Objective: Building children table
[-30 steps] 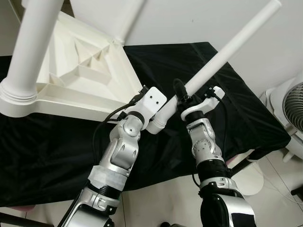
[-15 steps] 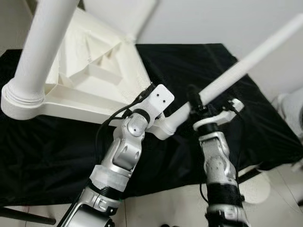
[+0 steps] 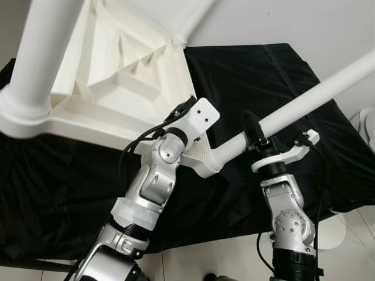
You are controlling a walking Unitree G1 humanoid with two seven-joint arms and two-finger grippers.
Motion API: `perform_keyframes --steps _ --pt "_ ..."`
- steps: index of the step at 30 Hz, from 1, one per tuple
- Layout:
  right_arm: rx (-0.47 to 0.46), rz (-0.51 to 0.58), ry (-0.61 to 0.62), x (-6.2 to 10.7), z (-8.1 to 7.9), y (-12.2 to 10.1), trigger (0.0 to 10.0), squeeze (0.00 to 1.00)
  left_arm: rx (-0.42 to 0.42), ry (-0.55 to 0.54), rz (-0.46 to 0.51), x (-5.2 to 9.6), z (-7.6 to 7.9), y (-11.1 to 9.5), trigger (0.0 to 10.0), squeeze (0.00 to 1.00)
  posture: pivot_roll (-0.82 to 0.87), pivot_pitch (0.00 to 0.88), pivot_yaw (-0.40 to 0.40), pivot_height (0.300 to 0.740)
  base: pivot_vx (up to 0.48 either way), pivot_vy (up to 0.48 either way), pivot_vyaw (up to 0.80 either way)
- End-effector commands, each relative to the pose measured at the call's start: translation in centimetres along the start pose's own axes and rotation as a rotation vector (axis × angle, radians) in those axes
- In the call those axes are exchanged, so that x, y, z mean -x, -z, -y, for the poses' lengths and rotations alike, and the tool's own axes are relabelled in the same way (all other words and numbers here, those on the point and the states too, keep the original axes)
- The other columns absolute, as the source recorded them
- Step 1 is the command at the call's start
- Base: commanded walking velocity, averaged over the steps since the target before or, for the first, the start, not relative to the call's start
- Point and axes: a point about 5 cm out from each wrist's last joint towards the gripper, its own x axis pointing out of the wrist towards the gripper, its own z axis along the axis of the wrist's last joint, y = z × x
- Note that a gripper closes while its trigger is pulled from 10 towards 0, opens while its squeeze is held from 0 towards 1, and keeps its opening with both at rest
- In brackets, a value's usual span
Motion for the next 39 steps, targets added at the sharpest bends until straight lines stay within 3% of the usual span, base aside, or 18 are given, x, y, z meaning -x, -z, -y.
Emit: perform_keyframes --steps 1,6,11,12,13,14,15,16,17,21,23,26,31,35,36,37,38,39 --pt "-0.237 -0.055 0.177 3.1 1.8 3.3 0.0 0.0 0.012 -0.05 -0.132 0.2 -0.1 3.2 10.0 0.0 0.12 0.117 0.047 0.74 0.0 0.0 0.0" --pt "-0.341 -0.061 0.026 2.9 -0.5 2.6 0.0 0.0 0.052 -0.085 -0.101 0.1 -1.2 2.0 10.0 0.0 0.12 0.115 0.048 0.74 0.0 0.0 0.0" --pt "-0.366 -0.072 0.025 3.0 -0.2 2.7 0.0 0.0 0.035 -0.09 -0.062 0.0 -1.6 0.4 10.0 0.0 0.12 0.116 0.044 0.74 0.0 0.0 0.0" --pt "-0.36 -0.085 0.033 3.0 0.1 2.7 1.5 0.0 0.037 -0.089 -0.043 0.0 -1.7 -0.3 10.0 0.0 0.12 0.116 0.043 0.74 0.0 0.0 0.0" --pt "-0.36 -0.085 0.033 3.0 0.1 2.7 1.5 0.0 0.037 -0.089 -0.043 0.0 -1.7 -0.3 10.0 0.0 0.12 0.116 0.043 0.74 0.0 0.0 0.0" --pt "-0.348 -0.091 0.055 3.0 0.7 2.7 10.0 0.0 0.042 -0.089 -0.027 -0.1 -1.8 -0.9 10.0 0.0 0.12 0.115 0.043 0.74 0.0 0.0 0.0" --pt "-0.348 -0.088 0.085 3.0 1.4 2.6 10.0 0.0 0.051 -0.082 -0.017 -0.2 -1.7 -1.2 10.0 0.0 0.12 0.114 0.042 0.74 0.0 0.0 0.0" --pt "-0.352 -0.086 0.108 3.0 1.9 2.6 10.0 0.08 0.06 -0.073 -0.012 -0.2 -1.6 -1.4 10.0 0.0 0.12 0.112 0.042 0.74 0.0 0.0 0.0" --pt "-0.366 -0.08 0.134 2.9 2.5 2.7 10.0 1.0 0.067 -0.059 -0.011 -0.3 -1.3 -1.4 10.0 0.0 0.12 0.112 0.042 0.74 0.0 0.0 0.0" --pt "-0.383 -0.072 0.143 2.9 2.8 2.7 10.0 1.0 0.065 -0.033 -0.01 -0.2 -0.8 -1.4 10.0 0.0 0.12 0.11 0.041 0.74 0.0 0.0 0.0" --pt "-0.416 -0.05 0.169 2.9 3.8 2.7 10.0 1.0 0.092 0.043 0.003 0.1 0.5 -1.4 10.0 0.0 0.13 0.108 0.04 0.74 0.0 0.0 0.0" --pt "-0.418 -0.047 0.178 2.7 4.1 2.7 10.0 1.0 0.104 0.08 0.012 0.3 1.2 -1.4 10.0 0.0 0.13 0.105 0.042 0.74 0.0 0.0 0.0" --pt "-0.414 -0.054 0.18 1.6 4.9 3.1 10.0 1.0 0.138 0.228 0.04 1.2 3.7 -1.2 10.0 0.0 0.13 0.099 0.039 0.74 0.0 0.0 0.0" --pt "-0.418 -0.048 0.18 1.3 5.1 3.0 10.0 1.0 0.146 0.253 0.042 1.3 4.0 -1.1 10.0 0.0 0.14 0.097 0.037 0.74 0.0 0.0 0.0" --pt "-0.43 -0.035 0.195 1.3 5.3 2.9 5.8 0.0 0.144 0.259 0.046 1.4 4.1 -1.0 10.0 0.0 0.14 0.097 0.036 0.74 0.0 0.0 0.0" --pt "-0.445 -0.015 0.205 1.4 5.6 2.7 5.8 0.0 0.141 0.259 0.049 1.4 4.1 -1.0 10.0 0.0 0.14 0.096 0.036 0.74 0.0 0.0 0.0" --pt "-0.457 0.002 0.215 1.6 5.9 2.6 0.0 0.0 0.14 0.258 0.048 1.5 4.0 -0.9 10.0 0.0 0.14 0.096 0.036 0.74 0.0 0.0 0.0" --pt "-0.463 0.011 0.22 1.7 6.0 2.5 0.0 0.0 0.14 0.257 0.047 1.5 4.0 -0.9 10.0 0.0 0.14 0.096 0.036 0.74 0.0 0.0 0.0"
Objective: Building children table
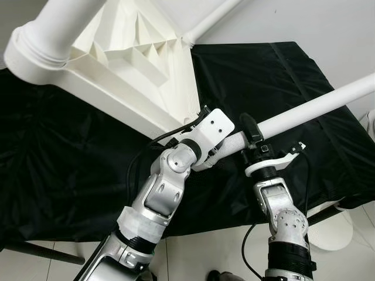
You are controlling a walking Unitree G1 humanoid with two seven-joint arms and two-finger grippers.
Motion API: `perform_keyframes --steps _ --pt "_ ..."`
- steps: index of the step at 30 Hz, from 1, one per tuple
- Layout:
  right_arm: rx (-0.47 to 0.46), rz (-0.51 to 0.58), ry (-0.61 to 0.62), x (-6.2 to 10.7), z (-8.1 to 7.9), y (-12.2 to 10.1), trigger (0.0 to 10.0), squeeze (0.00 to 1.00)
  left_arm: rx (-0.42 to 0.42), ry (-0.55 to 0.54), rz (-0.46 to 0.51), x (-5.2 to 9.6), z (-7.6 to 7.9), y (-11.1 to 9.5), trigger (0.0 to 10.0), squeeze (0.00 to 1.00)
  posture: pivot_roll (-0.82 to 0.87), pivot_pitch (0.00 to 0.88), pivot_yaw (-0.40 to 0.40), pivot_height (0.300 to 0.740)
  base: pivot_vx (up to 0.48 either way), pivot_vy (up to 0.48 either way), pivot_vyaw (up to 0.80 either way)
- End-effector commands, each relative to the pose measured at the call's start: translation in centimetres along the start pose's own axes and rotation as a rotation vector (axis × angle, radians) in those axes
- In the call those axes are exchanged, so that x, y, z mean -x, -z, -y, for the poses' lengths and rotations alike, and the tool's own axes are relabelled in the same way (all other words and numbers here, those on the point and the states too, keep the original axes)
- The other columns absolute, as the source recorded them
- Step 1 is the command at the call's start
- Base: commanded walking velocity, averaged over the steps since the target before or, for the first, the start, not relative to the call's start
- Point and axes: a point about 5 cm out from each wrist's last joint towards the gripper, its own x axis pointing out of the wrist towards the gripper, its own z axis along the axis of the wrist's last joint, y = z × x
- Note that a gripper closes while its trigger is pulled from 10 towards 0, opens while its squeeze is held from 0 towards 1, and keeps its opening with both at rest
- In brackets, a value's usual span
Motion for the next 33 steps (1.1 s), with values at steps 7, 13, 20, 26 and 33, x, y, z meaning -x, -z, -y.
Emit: perform_keyframes --steps 7,13,20,26,33 --pt "-0.083 0.08 0.171 2.5 3.4 -0.8 0.0 0.0 0.017 0.021 -0.005 0.5 -0.2 0.3 10.0 0.0 0.14 0.094 0.041 0.74 0.0 0.0 0.0" --pt "-0.151 0.132 0.185 3.1 4.4 -1.3 0.0 0.0 0.053 0.135 0.062 1.2 -0.3 -1.3 10.0 0.0 0.14 0.094 0.043 0.74 0.0 0.0 0.0" --pt "-0.17 0.124 0.239 3.6 5.6 -1.0 6.5 0.0 0.025 0.201 0.075 1.5 0.6 -1.7 10.0 0.0 0.14 0.093 0.044 0.74 0.0 0.0 0.0" --pt "-0.156 0.108 0.242 3.4 5.6 -0.9 10.0 0.0 0.02 0.22 0.067 1.6 0.8 -1.6 10.0 0.0 0.14 0.092 0.041 0.74 0.0 0.0 0.0" --pt "-0.168 0.123 0.202 3.2 5.2 -1.2 10.0 1.0 -0.056 0.267 0.033 1.9 1.4 -0.2 10.0 0.0 0.14 0.094 0.037 0.74 0.0 0.0 0.0"
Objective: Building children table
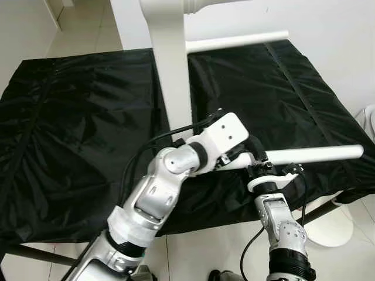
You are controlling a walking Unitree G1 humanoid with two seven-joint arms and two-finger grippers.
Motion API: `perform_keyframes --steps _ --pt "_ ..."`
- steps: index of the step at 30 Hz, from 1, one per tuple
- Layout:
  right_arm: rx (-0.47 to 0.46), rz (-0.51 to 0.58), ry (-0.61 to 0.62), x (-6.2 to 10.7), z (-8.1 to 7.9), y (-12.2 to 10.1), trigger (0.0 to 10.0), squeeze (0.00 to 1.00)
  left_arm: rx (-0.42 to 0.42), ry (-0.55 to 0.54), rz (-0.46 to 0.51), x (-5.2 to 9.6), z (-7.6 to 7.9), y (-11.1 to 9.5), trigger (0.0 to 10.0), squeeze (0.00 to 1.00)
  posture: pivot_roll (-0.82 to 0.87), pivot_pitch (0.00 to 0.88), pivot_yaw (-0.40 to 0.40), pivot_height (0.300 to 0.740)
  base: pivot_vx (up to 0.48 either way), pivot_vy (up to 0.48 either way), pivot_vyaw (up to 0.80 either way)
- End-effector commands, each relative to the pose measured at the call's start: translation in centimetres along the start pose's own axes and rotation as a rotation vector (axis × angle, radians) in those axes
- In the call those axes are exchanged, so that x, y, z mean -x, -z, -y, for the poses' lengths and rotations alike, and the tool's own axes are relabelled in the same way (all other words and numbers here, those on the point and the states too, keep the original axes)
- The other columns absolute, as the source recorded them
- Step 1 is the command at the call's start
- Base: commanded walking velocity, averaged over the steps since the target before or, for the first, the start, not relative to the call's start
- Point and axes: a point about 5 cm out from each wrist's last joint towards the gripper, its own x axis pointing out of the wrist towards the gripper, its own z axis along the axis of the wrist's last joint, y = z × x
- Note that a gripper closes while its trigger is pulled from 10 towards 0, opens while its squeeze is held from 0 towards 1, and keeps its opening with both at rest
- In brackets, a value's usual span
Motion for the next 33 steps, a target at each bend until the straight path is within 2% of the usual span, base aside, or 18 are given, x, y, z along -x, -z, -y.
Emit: perform_keyframes --steps 1,5,6,13,16,22,28,33 --pt "-0.009 0.043 0.07 1.2 1.4 -0.8 10.0 1.0 -0.028 0.026 -0.046 0.0 0.7 1.2 10.0 0.0 0.14 0.094 0.038 0.74 0.0 0.0 0.0" --pt "0.004 0.022 0.046 1.3 1.0 -0.6 10.0 1.0 -0.044 0.032 -0.08 -0.1 1.1 2.0 10.0 0.0 0.14 0.095 0.038 0.74 0.0 0.0 0.0" --pt "0.013 0.014 0.043 1.4 0.9 -0.4 10.0 0.0 -0.047 0.034 -0.091 -0.2 1.2 2.2 10.0 0.0 0.13 0.094 0.038 0.74 0.0 0.0 0.0" --pt "-0.004 0.011 0.028 2.1 1.0 -0.2 10.0 0.0 -0.132 0.023 -0.134 -0.6 1.5 3.2 10.0 0.0 0.13 0.095 0.038 0.74 0.0 0.0 0.0" --pt "-0.009 0.013 0.026 2.2 1.0 -0.2 10.0 0.0 -0.144 0.021 -0.135 -0.6 1.6 3.2 10.0 0.0 0.13 0.095 0.038 0.74 0.0 0.0 0.0" --pt "-0.01 0.02 0.002 2.0 0.5 -0.4 10.0 0.0 -0.242 0.018 -0.169 -1.7 2.0 4.2 10.0 0.0 0.12 0.094 0.038 0.74 0.0 0.0 0.0" --pt "-0.001 0.014 -0.022 2.2 0.0 -0.3 10.0 0.0 -0.332 -0.081 -0.219 -3.1 1.4 4.7 10.0 0.0 0.11 0.089 0.038 0.74 0.0 0.0 0.0" --pt "-0.007 0.019 -0.026 2.3 -0.2 -0.3 10.0 0.0 -0.367 -0.117 -0.225 -3.7 1.2 4.6 10.0 0.0 0.1 0.089 0.04 0.74 0.0 0.0 0.0"
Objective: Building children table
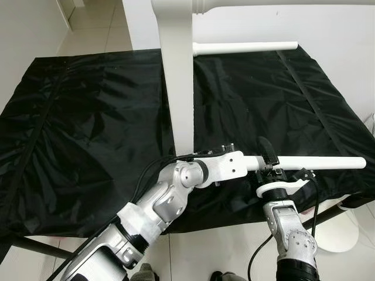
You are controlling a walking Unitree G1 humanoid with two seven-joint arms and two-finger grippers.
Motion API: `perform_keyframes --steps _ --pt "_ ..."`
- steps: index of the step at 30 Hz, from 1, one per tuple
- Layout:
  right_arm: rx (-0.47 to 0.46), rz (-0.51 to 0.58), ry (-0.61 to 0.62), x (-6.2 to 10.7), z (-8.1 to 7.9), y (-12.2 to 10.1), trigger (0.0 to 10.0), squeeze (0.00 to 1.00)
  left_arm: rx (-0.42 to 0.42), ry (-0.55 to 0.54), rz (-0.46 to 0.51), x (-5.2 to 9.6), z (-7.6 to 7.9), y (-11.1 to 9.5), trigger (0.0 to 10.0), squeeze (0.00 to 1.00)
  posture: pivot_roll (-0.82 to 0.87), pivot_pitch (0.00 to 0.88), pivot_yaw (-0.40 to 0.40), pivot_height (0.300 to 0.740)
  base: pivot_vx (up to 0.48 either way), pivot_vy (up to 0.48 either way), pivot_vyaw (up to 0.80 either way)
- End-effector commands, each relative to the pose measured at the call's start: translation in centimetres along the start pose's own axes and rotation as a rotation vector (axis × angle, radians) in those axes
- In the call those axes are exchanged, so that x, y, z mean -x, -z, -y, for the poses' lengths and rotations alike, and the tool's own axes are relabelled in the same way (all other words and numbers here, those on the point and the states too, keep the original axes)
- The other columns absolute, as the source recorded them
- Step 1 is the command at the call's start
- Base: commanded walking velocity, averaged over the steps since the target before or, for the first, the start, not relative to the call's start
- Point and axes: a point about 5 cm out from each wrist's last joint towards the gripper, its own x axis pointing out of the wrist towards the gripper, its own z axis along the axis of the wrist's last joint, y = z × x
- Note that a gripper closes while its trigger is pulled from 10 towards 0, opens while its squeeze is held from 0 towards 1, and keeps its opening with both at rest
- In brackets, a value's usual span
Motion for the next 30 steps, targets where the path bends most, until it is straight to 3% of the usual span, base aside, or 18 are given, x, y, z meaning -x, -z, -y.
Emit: perform_keyframes --steps 1,6,9,17,19,23,28,29,30 --pt "-0.037 0.018 0.009 0.8 0.2 0.3 10.0 0.0 -0.036 -0.27 -0.059 -0.2 -1.4 0.9 10.0 0.0 0.09 0.089 0.042 0.74 0.0 0.0 0.0" --pt "-0.049 0.025 -0.002 1.2 -0.3 0.4 10.0 0.0 -0.057 -0.323 -0.075 -0.8 -2.2 0.8 10.0 0.0 0.08 0.088 0.047 0.74 0.0 0.0 0.0" --pt "-0.089 0.033 -0.017 2.5 -0.9 0.5 10.0 0.0 -0.054 -0.362 -0.084 -1.2 -3.4 0.7 10.0 0.0 0.06 0.088 0.055 0.74 0.0 0.0 0.0" --pt "-0.081 0.01 -0.048 4.2 -1.8 0.6 10.0 0.0 -0.058 -0.382 -0.088 -1.5 -4.3 0.7 10.0 0.0 0.04 0.082 0.062 0.74 0.0 0.0 0.0" --pt "-0.065 0.006 -0.021 5.2 -1.7 0.4 10.0 0.0 -0.049 -0.382 -0.083 -1.6 -4.4 0.7 10.0 0.0 0.04 0.082 0.065 0.74 0.0 0.0 0.0" --pt "-0.064 0.006 -0.007 5.5 -1.7 0.3 10.0 0.0 -0.045 -0.382 -0.08 -1.7 -4.5 0.6 10.0 0.0 0.04 0.081 0.067 0.74 0.0 0.0 0.0" --pt "-0.145 0.14 0.071 6.3 -0.3 -1.6 9.9 0.0 -0.058 -0.363 -0.05 -1.9 -4.1 0.4 10.0 0.0 0.03 0.086 0.083 0.74 0.0 0.0 0.0" --pt "-0.146 0.172 0.101 6.4 0.1 -2.1 0.0 0.0 -0.058 -0.357 -0.048 -1.9 -4.1 0.4 10.0 0.0 0.03 0.089 0.088 0.74 0.0 0.0 0.0" --pt "-0.145 0.193 0.121 6.4 0.4 -2.4 0.0 0.0 -0.057 -0.353 -0.047 -1.9 -4.1 0.4 10.0 0.0 0.03 0.089 0.088 0.74 0.0 0.0 0.0"
